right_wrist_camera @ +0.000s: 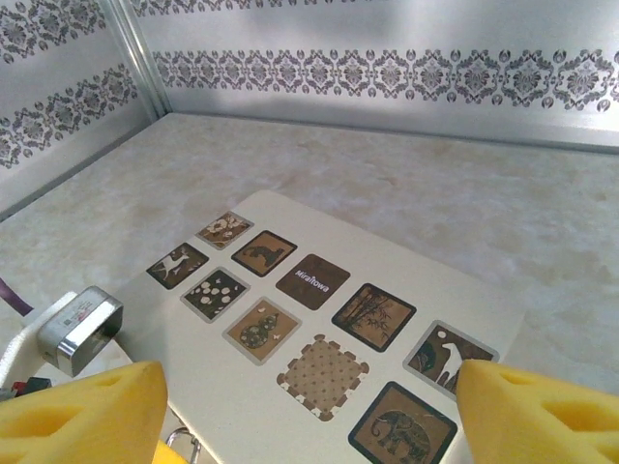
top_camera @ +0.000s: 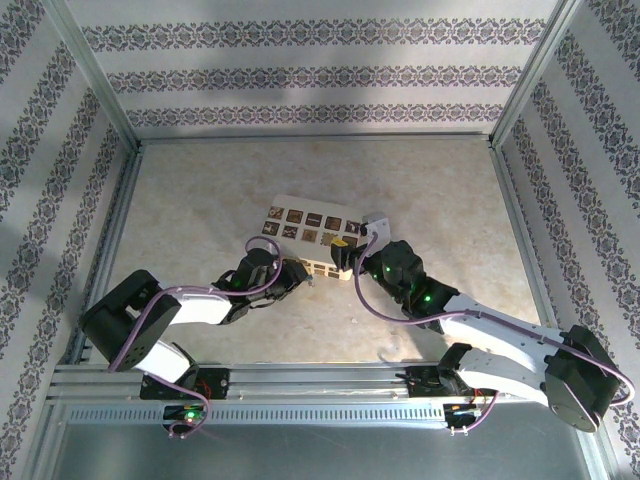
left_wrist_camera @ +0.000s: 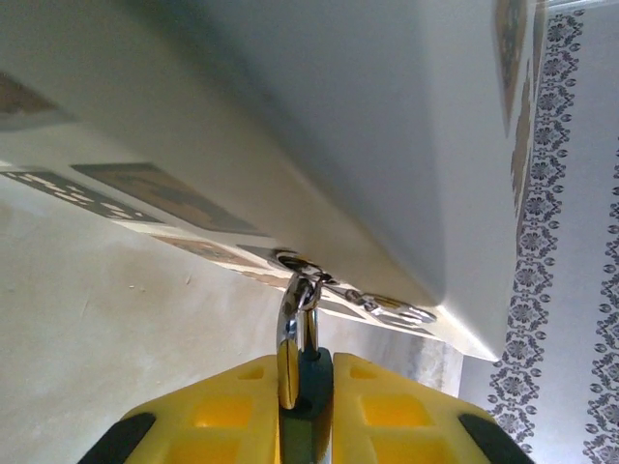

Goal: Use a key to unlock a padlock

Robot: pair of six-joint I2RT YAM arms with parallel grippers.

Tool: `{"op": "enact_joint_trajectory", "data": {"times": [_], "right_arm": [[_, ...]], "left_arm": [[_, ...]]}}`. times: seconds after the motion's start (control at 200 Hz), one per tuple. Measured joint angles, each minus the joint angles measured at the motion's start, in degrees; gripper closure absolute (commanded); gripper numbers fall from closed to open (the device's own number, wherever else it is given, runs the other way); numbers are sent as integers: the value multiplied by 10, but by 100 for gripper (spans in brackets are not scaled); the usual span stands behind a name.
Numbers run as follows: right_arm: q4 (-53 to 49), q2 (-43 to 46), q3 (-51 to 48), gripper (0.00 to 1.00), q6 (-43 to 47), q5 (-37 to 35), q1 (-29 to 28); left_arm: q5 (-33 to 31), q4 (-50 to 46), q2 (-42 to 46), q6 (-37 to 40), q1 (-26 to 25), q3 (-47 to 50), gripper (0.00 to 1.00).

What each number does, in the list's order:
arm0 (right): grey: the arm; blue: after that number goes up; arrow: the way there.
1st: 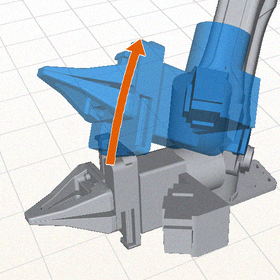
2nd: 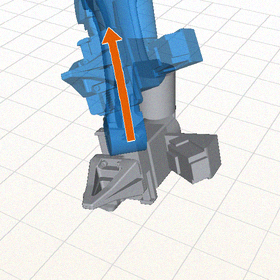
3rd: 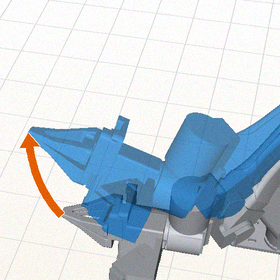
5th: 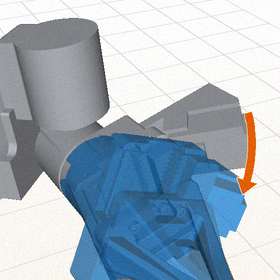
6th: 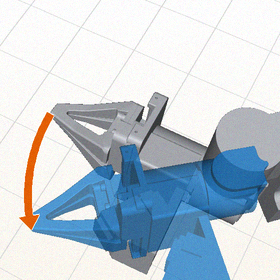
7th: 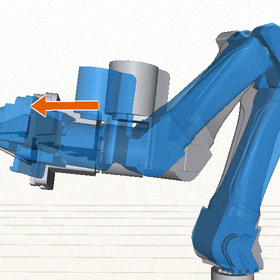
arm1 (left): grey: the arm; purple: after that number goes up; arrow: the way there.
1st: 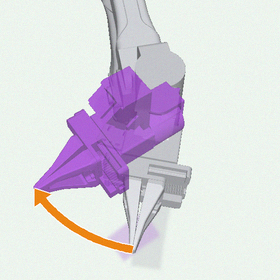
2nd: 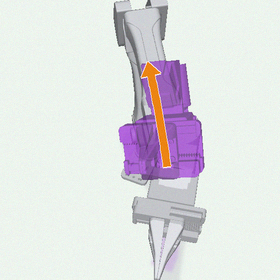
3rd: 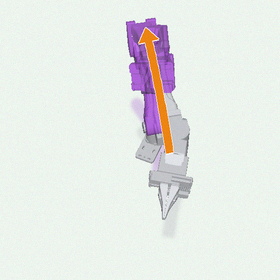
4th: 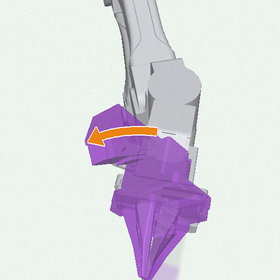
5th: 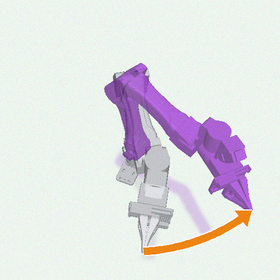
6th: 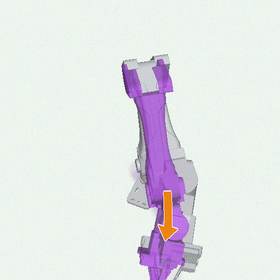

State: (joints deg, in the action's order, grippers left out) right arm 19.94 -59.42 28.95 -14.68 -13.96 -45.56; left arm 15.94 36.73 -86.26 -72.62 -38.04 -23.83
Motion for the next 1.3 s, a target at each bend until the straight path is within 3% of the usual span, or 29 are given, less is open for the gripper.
{"op": "enact_joint_trajectory", "data": {"times": [0.45,0.73,0.904,1.034,1.299], "right_arm": [[-24,2,-4,19,-7,13,15],[-55,18,-4,15,-9,32,31],[-70,23,-4,5,-23,55,47],[-78,23,-5,2,-48,83,73],[-86,5,-16,2,-138,170,162]], "left_arm": [[-11,-16,17,8,-2,1,64],[-58,-133,162,54,-2,-1,52],[-101,-253,255,104,4,-20,35],[-105,-317,292,143,40,-39,30],[-44,-369,301,194,180,-42,22]]}}
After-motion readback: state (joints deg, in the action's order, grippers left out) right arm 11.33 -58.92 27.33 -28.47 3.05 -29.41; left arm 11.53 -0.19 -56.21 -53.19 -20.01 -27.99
